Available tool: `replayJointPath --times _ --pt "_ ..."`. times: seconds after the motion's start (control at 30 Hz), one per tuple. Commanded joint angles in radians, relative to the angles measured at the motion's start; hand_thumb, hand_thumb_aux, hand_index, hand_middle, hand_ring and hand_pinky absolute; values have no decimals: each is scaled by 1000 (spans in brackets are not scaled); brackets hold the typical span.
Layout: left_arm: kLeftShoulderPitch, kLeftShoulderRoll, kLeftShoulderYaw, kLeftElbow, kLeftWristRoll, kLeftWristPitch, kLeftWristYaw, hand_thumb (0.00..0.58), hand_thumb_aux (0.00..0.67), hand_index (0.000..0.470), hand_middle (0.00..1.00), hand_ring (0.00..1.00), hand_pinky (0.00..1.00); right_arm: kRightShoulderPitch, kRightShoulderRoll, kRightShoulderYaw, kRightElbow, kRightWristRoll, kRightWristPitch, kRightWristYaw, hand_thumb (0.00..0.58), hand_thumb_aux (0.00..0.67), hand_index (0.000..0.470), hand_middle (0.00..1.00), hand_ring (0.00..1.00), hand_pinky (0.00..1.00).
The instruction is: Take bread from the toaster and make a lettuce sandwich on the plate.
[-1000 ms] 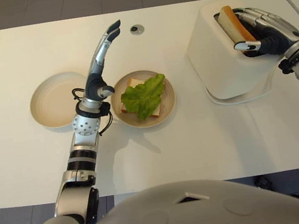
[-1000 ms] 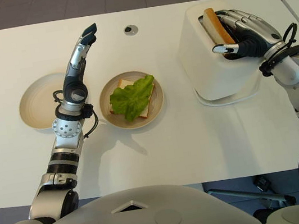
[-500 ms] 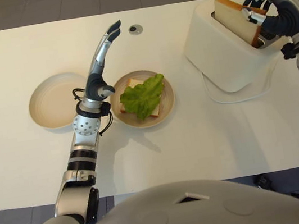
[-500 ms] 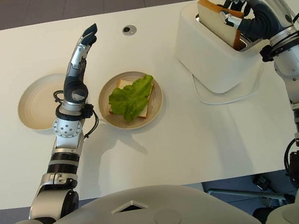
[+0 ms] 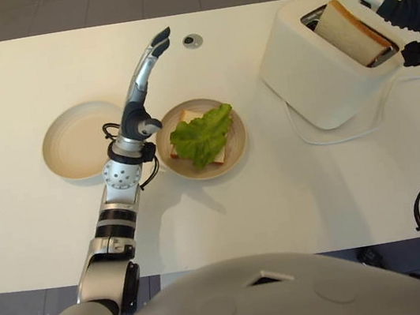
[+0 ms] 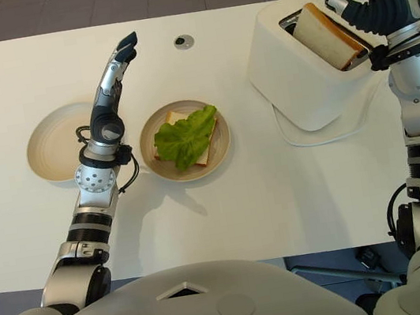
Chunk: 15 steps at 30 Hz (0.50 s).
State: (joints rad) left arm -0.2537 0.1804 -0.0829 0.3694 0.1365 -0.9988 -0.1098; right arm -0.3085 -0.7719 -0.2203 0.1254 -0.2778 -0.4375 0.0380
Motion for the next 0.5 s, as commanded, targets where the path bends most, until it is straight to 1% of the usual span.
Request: replayJointPath --times 0.03,0.13,0.17,0.2,0.23,0.27,0.4,0.5 --pt "-5 -5 -4 15 18 -7 4 0 0 0 0 0 0 -36 13 -29 -2 12 0 -25 580 670 470 1000 1000 1000" --pt "-2 -6 -5 15 23 -9 6 0 0 0 0 0 0 -41 8 -15 1 -7 23 -12 580 670 470 1000 1000 1000" --pt "-1 -7 -6 14 24 -9 7 0 0 0 0 0 0 -32 1 0 14 -27 31 -2 573 599 420 1000 1000 1000" --pt "1 -7 -7 13 26 -9 8 0 0 0 0 0 0 -20 -9 10 30 -46 45 9 445 347 243 745 745 745" --pt "1 -7 -8 12 25 -9 8 0 0 0 0 0 0 -4 -23 17 44 -59 55 26 116 71 50 208 208 208" --pt "2 -7 -9 12 25 -9 7 0 0 0 0 0 0 14 -37 16 51 -60 54 45 0 0 0 0 0 0" --pt "8 -4 -9 6 24 -6 7 0 0 0 0 0 0 113 -102 -18 9 21 63 191 0 0 0 0 0 0" --pt "5 -7 -11 14 29 -9 10 0 0 0 0 0 0 176 -155 -47 9 23 62 247 0 0 0 0 0 0"
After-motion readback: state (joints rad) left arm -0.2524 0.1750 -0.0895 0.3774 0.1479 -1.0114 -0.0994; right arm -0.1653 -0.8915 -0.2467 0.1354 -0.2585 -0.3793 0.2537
